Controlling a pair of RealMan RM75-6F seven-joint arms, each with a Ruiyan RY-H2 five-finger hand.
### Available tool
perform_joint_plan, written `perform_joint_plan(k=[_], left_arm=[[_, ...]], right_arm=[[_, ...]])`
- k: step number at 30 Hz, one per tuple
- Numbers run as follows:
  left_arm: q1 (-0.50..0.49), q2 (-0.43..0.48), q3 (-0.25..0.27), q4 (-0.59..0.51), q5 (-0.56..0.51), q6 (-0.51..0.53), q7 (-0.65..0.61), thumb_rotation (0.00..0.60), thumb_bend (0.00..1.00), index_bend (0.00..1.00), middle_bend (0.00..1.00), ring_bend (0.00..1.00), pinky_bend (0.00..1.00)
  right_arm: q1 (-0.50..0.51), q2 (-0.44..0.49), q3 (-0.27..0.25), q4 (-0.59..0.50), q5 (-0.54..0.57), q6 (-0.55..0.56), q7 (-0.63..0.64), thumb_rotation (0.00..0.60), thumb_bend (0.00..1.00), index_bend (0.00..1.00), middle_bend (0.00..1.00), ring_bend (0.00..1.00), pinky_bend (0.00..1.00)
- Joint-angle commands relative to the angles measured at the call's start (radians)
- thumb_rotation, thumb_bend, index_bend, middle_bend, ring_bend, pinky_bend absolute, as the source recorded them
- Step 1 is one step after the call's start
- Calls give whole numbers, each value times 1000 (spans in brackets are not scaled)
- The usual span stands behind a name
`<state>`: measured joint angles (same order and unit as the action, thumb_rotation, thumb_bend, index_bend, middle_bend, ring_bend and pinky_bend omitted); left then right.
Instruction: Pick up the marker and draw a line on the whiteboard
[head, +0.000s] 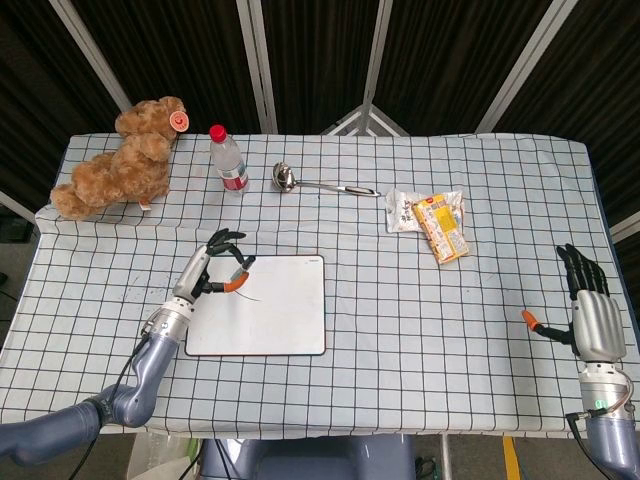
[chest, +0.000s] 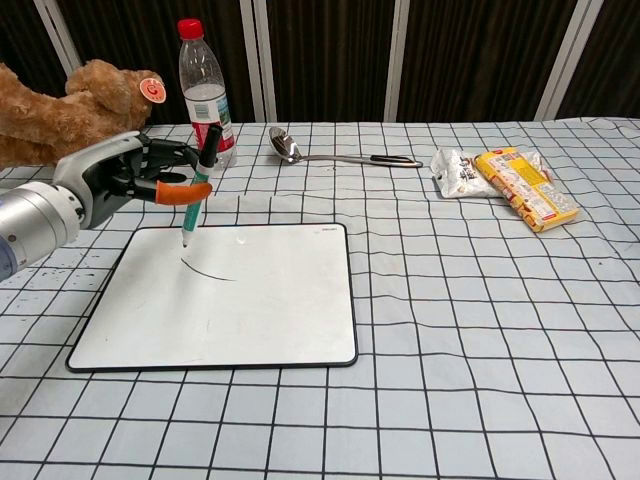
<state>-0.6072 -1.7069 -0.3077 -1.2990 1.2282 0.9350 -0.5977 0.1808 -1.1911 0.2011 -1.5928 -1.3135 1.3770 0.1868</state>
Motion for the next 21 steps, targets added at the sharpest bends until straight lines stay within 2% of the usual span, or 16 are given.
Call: perform_joint_plan(k=[1,9,21], left_arm=[[1,-6,9,-18,-10,-2,21,600,457,753,177,12,71],[-3,-33,20,-23,-35,-3,69,600,458,753,177,12,71],[-14,-57,6,0,-69,-13,100,600,458,753,177,12,71]], right_arm=[[0,0,1,1,0,0,2,600,210,0,0,0,0],[0,1,0,1,-1,-3,6,600,210,0,0,0,0],[1,2,2,2,0,-4,11,600,210,0,0,0,0]])
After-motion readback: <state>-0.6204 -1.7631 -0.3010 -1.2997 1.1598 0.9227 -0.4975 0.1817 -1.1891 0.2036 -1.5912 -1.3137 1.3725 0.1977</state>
